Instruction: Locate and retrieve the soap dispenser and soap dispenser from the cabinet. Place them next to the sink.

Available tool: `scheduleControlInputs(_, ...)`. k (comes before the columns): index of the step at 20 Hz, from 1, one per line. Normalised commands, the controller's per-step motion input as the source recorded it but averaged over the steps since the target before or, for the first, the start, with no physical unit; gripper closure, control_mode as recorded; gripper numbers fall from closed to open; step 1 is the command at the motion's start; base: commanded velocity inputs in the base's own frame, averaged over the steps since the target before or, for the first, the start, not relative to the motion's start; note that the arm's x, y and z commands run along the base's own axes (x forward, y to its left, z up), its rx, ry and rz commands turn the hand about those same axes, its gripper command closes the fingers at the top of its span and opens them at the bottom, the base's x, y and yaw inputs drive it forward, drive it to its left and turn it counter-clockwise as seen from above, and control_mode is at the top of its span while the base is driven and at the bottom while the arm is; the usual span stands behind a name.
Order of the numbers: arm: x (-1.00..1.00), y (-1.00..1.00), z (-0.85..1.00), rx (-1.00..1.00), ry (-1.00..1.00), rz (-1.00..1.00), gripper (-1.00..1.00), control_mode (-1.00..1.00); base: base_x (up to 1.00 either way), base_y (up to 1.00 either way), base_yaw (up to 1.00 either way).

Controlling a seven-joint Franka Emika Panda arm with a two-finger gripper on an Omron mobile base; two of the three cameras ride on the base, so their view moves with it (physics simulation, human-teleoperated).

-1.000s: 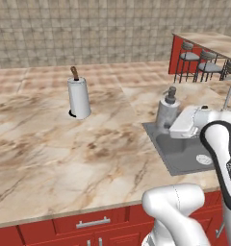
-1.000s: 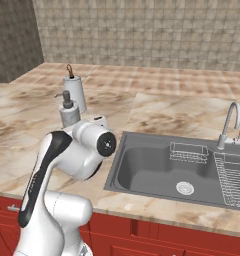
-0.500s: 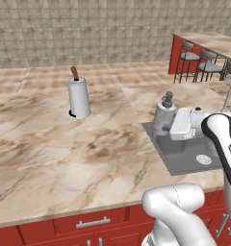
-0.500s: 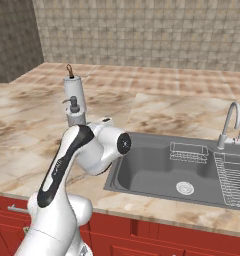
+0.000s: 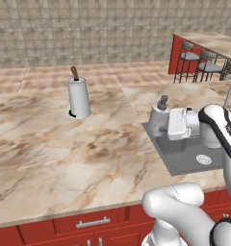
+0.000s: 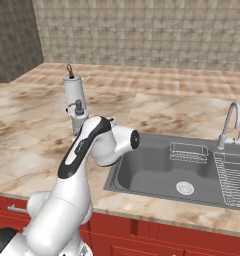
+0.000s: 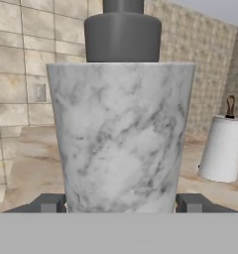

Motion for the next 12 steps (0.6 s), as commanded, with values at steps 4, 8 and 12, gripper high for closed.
scheduleControlInputs(4,0.26,-0.02,-0.36,-0.01,-0.03,0.12,1.00,-1.00,0.00,0.00,0.00)
scheduleControlInputs(8,0.29,-0.10,-0.37,0.00,-0.12,0.07,1.00,-1.00,0.00,0.00,0.00)
scheduleControlInputs(12,0.33,-0.09,-0.33,0.00,-0.04,0.07,1.00,-1.00,0.00,0.00,0.00)
